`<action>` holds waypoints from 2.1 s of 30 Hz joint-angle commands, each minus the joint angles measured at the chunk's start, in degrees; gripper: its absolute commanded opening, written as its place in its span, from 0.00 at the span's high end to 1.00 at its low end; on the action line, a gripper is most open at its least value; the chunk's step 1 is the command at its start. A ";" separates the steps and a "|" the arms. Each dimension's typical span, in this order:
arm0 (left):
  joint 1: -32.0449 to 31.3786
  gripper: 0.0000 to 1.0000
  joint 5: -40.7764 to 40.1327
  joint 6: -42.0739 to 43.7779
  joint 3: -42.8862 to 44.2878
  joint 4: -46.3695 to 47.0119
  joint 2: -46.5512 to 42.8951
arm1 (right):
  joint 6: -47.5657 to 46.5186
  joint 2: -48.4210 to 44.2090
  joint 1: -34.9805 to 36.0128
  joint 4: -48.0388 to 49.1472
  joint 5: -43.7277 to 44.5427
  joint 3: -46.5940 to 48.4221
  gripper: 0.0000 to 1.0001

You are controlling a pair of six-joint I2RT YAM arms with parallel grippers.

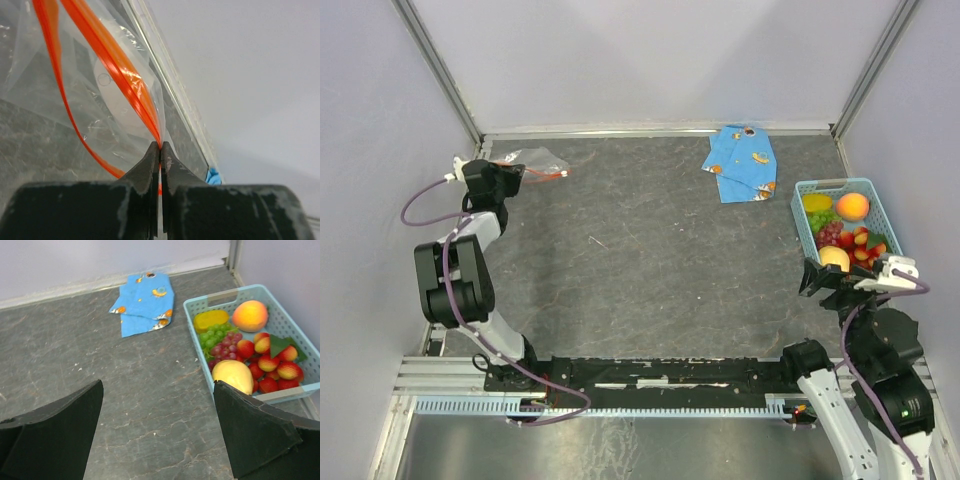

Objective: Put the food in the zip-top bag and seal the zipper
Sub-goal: Pick up the zipper food storage bag at the corner of the board, then open the zipper of the food storage bag.

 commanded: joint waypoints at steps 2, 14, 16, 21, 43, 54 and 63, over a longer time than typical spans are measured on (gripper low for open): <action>-2.27 0.97 5.13 8.90 0.15 -11.01 -8.95 | 0.62 5.46 -0.24 4.87 -10.04 1.01 0.01; -11.51 0.97 13.06 13.83 -2.26 -23.17 -18.31 | 0.06 23.52 -0.19 15.73 -29.89 -0.72 0.01; -15.47 0.97 12.55 16.20 -2.91 -24.62 -19.46 | 0.79 26.45 0.20 18.29 -33.98 -0.79 0.01; -22.46 0.97 10.65 17.70 -5.18 -25.38 -21.35 | 3.22 29.92 3.85 24.93 -35.69 -2.63 0.01; -42.46 0.97 3.04 12.99 -5.65 -22.79 -20.52 | -5.14 53.18 34.50 38.24 -14.27 1.39 0.06; -45.64 0.97 0.54 9.29 -6.50 -20.70 -20.66 | -6.10 62.48 44.35 45.96 5.58 1.04 0.09; -46.84 0.97 -0.25 5.43 -7.79 -19.43 -20.96 | -5.36 68.67 48.63 54.10 19.21 -0.57 0.11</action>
